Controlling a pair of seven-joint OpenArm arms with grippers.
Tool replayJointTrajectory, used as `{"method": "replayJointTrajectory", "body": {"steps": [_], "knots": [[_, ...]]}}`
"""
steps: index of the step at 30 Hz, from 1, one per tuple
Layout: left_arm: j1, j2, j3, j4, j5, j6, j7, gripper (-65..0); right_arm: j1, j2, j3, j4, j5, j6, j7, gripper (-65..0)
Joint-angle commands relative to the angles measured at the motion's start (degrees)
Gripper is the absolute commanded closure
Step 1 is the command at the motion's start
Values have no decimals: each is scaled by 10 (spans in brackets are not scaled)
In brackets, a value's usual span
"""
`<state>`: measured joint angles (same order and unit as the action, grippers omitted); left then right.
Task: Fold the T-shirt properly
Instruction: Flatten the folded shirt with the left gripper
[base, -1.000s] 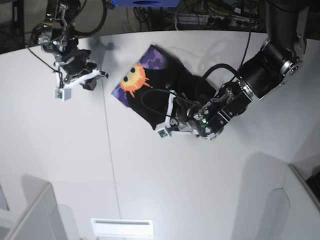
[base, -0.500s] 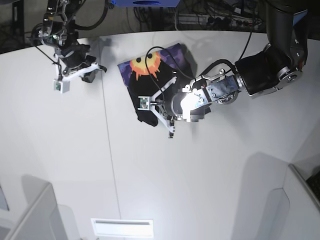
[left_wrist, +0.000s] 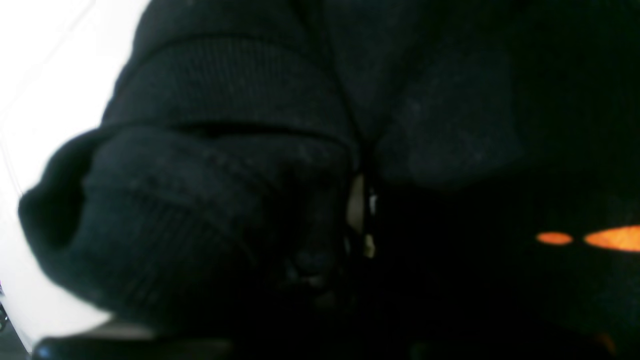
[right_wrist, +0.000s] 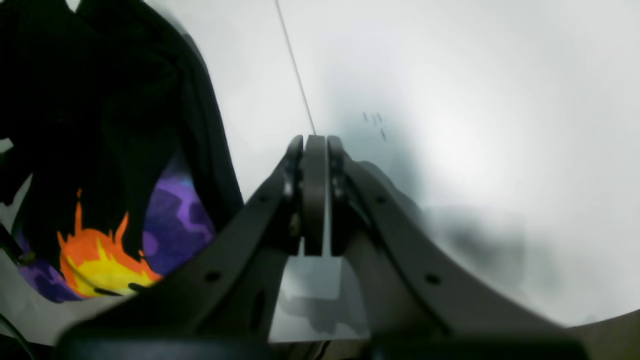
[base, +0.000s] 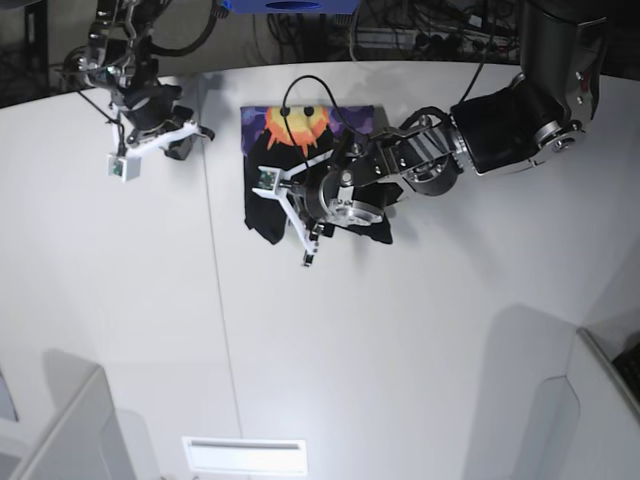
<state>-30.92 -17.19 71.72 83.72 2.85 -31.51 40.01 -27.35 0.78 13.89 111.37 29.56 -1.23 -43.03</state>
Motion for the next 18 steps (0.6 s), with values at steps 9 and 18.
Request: {"method": "replayJointTrajectory", "body": {"steps": [9, 18], "knots": [[0, -1, 2, 0, -16, -14, 1, 0, 1, 1, 2, 8, 5, 2, 10, 0], [-7, 0, -1, 0, -15, -14, 27, -110, 1, 1, 2, 8, 5, 2, 10, 0]]}}
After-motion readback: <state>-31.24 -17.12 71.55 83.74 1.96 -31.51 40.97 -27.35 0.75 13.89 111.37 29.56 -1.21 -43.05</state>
